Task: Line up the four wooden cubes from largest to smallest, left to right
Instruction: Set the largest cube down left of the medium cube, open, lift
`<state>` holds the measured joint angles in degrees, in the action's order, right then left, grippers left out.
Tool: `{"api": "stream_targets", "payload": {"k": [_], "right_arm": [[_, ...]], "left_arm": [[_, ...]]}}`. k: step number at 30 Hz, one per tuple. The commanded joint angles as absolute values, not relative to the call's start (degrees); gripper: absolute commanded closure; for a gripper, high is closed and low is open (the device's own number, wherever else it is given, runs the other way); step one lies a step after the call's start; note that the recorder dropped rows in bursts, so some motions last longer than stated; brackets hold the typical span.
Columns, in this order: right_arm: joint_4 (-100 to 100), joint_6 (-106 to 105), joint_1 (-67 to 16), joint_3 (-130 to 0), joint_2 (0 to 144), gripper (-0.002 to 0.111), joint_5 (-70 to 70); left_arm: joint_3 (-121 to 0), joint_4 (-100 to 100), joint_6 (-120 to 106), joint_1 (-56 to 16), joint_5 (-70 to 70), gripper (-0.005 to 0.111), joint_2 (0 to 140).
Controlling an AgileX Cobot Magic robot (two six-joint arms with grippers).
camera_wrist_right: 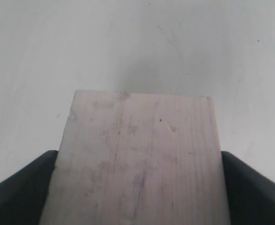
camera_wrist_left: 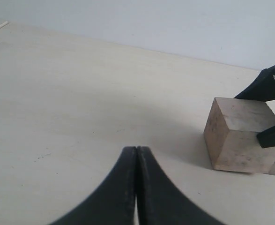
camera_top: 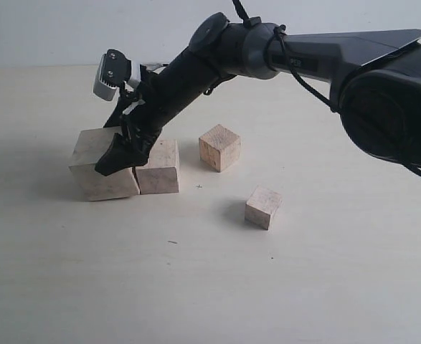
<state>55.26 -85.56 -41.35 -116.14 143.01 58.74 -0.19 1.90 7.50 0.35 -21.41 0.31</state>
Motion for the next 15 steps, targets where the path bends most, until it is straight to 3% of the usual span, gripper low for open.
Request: {"api": "stream_targets", "payload": {"k": [1, 11, 14, 15], "right_arm": [[55.07, -81.69, -41.25, -116.89, 141.94, 0.108, 60.52], [52.89, -80.41, -41.25, -116.89, 141.94, 0.108, 61.29], [52.81, -80.77, -41.25, -116.89, 141.94, 0.093, 61.63], [52.81, -80.92, -41.25, -116.89, 141.94, 0.08, 61.61]], "left_arm": [[0.0, 2.1, 7.5, -0.13, -21.32, 0.107, 0.0], [0.0, 2.1, 7.5, -0.13, -21.32, 0.107, 0.0], [0.0, 2.1, 7.5, -0.13, -21.32, 0.107, 0.0], [0.0, 2.1, 7.5, -0.13, -21.32, 0.107, 0.0]]}}
